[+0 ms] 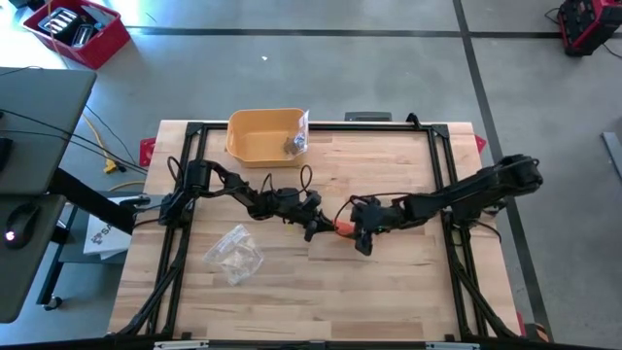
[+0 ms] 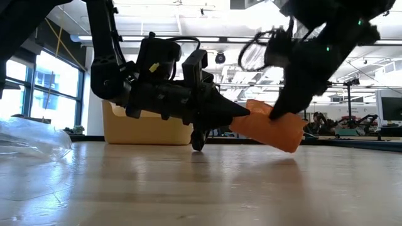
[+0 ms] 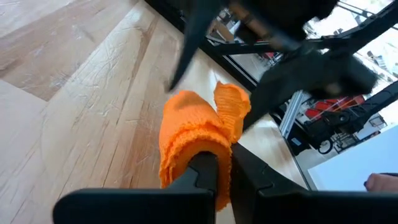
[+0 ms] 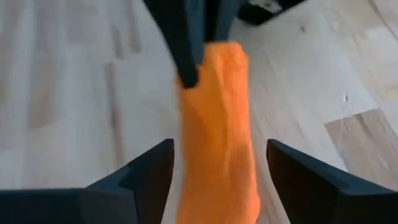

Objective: Roll bandage
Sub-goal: Roll the orange bandage

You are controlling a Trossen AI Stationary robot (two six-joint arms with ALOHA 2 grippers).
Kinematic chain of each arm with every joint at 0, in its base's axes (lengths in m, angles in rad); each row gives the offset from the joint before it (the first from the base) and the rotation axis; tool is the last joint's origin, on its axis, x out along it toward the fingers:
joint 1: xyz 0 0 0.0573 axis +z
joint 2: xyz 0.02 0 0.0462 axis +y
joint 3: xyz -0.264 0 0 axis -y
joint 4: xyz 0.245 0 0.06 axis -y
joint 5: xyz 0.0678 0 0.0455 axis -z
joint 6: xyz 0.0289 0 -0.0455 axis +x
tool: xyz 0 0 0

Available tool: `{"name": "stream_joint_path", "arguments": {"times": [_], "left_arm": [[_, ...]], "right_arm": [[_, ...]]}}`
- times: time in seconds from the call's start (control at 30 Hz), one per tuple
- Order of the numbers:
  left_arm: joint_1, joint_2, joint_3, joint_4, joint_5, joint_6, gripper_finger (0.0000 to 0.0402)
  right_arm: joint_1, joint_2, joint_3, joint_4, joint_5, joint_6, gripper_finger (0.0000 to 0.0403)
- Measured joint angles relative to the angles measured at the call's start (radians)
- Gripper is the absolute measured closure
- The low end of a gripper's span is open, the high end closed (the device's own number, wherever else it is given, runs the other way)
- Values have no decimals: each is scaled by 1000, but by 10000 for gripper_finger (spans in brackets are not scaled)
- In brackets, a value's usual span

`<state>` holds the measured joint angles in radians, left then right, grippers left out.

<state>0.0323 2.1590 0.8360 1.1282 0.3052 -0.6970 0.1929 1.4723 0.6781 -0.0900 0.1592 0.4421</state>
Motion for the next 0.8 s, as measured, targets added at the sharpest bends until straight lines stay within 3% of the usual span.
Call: {"name": "stream_joint_path", "arguments": {"times": [0.1,0.2,0.33,0.47,0.67,0.8], "left_arm": [[-3,0,0,-1,3,8,393],[-6,0,0,0,11,29,392],[-5,0,-2,15,19,-6,362],[17,1,-2,27,64,-20,298],[88,-4,-2,83,324,-86,204],[106,-51,-6,89,349,-72,190]], "right_arm": [[0,55,0,8,24,-13,159],[-1,93,0,57,8,-39,191],[-3,118,0,100,-30,-58,287],[0,113,0,92,-32,-51,373],[18,28,0,-12,-36,-9,360],[17,-38,0,-105,-95,17,356]]}}
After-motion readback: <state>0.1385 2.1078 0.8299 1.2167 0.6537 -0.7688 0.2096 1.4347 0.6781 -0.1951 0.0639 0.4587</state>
